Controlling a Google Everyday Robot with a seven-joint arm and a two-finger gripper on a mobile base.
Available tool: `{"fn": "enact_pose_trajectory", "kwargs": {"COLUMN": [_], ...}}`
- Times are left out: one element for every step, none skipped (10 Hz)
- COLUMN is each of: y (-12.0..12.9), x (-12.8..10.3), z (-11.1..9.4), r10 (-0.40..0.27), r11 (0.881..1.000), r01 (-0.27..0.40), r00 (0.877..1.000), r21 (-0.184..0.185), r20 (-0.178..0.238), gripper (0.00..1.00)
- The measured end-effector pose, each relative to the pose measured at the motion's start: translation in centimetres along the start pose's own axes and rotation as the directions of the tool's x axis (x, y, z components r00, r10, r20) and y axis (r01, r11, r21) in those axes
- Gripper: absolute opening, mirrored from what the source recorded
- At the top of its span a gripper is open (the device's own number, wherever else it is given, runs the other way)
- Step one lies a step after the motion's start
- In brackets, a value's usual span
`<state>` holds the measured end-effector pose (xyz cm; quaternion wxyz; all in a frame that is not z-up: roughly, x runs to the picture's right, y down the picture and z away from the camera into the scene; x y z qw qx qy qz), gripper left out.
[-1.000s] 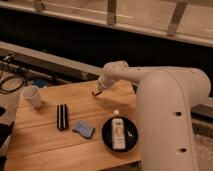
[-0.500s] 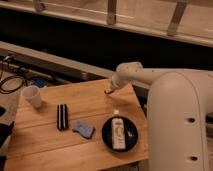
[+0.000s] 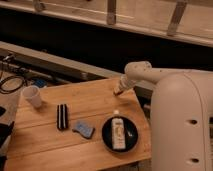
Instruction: Drag the pepper across the table
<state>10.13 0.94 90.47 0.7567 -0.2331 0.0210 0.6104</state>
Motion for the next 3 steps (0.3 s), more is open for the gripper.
{"fn": "enact_pose_trajectory", "kwargs": {"y": [-0.73,-1.38,-1.56], "x": [0.37,0.76,1.06], "z": [-0.4,-0.82,-0.92], "r10": [0.025,0.051,0.047], "r11": [1.0,0.999,0.999], "r01": [-0.025,-0.051,-0.047], "r00": [1.0,0.999,0.999], "r21": [0.015,0.017,0.013], "r20": [-0.003,-0.006,-0.011], "gripper": [0.01,0.06,0.14]}}
